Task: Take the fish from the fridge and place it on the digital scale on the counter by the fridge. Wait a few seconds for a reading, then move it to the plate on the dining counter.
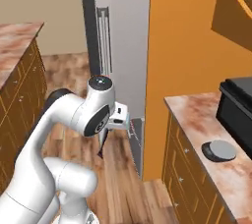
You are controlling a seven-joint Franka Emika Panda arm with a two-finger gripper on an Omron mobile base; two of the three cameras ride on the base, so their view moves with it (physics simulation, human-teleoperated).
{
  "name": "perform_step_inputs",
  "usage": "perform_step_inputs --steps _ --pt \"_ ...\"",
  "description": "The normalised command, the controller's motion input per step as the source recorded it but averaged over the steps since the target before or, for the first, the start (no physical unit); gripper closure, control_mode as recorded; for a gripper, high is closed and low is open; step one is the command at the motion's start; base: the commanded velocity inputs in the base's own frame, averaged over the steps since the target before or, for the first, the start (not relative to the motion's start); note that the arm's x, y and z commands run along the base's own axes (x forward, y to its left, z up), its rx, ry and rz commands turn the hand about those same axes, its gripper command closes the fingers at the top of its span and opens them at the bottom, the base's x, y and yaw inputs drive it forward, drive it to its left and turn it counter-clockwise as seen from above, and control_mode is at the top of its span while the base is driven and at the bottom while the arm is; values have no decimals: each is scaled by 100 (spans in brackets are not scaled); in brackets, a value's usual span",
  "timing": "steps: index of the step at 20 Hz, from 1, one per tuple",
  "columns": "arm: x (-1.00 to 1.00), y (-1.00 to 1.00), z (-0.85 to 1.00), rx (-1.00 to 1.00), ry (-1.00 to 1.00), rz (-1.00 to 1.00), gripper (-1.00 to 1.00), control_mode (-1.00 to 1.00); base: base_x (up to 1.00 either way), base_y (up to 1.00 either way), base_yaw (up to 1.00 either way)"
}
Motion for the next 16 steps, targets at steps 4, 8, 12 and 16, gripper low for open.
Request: perform_step_inputs --steps 4,8,12,16 --pt "0 0 0 0 0 0 100 100 -100 0 74" --pt "0 0 0 0 0 0 100 100 -100 0 57" --pt "0 0 0 0 0 0 100 100 -100 0 44" --pt "0 0 0 0 0 0 100 100 -100 1 33"
